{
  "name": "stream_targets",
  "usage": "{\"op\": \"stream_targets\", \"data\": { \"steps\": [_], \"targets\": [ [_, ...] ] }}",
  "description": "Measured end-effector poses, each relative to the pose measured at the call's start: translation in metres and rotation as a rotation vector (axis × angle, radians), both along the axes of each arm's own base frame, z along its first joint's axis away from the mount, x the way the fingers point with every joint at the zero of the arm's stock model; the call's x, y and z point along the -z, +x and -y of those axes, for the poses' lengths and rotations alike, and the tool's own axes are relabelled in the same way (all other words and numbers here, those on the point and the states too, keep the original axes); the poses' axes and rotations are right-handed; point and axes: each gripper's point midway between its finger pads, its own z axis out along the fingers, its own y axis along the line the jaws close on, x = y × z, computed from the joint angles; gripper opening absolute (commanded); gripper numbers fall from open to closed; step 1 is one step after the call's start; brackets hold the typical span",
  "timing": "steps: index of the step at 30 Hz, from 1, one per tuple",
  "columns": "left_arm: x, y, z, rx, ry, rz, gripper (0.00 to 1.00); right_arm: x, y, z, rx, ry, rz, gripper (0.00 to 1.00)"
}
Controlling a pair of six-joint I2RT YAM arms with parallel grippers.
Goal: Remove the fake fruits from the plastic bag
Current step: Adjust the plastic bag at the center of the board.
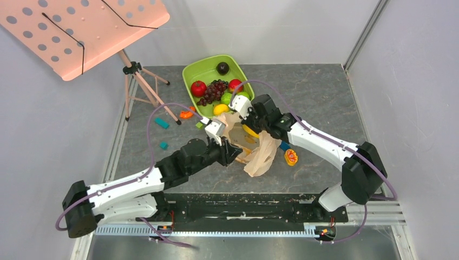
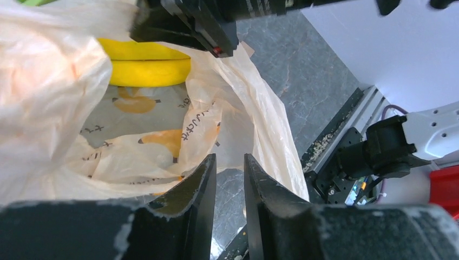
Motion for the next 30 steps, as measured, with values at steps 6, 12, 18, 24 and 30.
{"op": "stream_targets", "data": {
  "steps": [6, 12, 18, 24, 30],
  "targets": [
    [0.029, 0.016, 0.026, -0.012, 0.078, -0.015, 0.44, -0.007, -0.006, -0.009, -0.02, 0.041, -0.04, 0.0],
    [0.061, 0.04, 0.042, -0.084, 0.157, -0.037, 0.57, 0.0, -0.011, -0.007, -0.014, 0.061, -0.101, 0.0],
    [0.07, 0.063, 0.054, -0.131, 0.21, 0.01, 0.7, 0.0, -0.009, -0.003, 0.028, 0.122, -0.153, 0.41],
    [0.072, 0.084, 0.055, -0.127, 0.34, 0.121, 0.74, -0.016, -0.007, -0.002, 0.055, 0.196, -0.154, 0.98],
    [0.054, 0.095, 0.06, -0.074, 0.334, 0.256, 0.73, -0.043, -0.005, 0.01, 0.124, 0.255, -0.112, 0.98]
  ]
}}
